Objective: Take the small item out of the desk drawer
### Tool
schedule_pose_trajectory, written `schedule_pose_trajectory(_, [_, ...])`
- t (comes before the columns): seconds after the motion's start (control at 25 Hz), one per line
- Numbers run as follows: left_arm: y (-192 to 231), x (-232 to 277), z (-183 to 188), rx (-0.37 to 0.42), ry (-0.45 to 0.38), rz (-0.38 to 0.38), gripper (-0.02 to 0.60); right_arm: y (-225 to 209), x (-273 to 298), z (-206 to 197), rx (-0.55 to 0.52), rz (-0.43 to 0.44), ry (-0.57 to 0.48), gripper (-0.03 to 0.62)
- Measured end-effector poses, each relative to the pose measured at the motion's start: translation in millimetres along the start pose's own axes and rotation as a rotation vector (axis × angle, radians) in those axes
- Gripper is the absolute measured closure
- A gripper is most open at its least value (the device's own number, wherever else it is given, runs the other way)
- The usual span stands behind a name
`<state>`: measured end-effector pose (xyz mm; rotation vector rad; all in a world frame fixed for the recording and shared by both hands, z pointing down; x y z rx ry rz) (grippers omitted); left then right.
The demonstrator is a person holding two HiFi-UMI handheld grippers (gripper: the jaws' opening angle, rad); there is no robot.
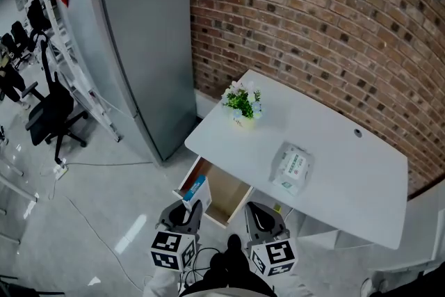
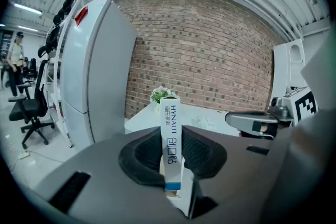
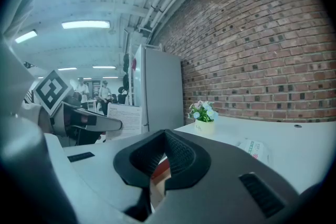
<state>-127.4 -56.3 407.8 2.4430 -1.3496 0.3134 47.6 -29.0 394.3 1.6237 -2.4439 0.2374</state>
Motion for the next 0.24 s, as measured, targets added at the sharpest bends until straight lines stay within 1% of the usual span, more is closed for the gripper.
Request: schedule_pose_trajectory(0.24, [2.5,9.8,-2.0,-0.003,0.009,-0.001,0.495,-5.8,7.6,-1.6,-0.001,0.002,0.003,0.568])
Point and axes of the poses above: the fingertips, and each gripper's own axes: x forward along the fingers, y to its left, z out of its top, the point moved 4 cm from there along -x, backward along the fingers, and after that the axes turned 1 degree about y, right-handed, at the moved point
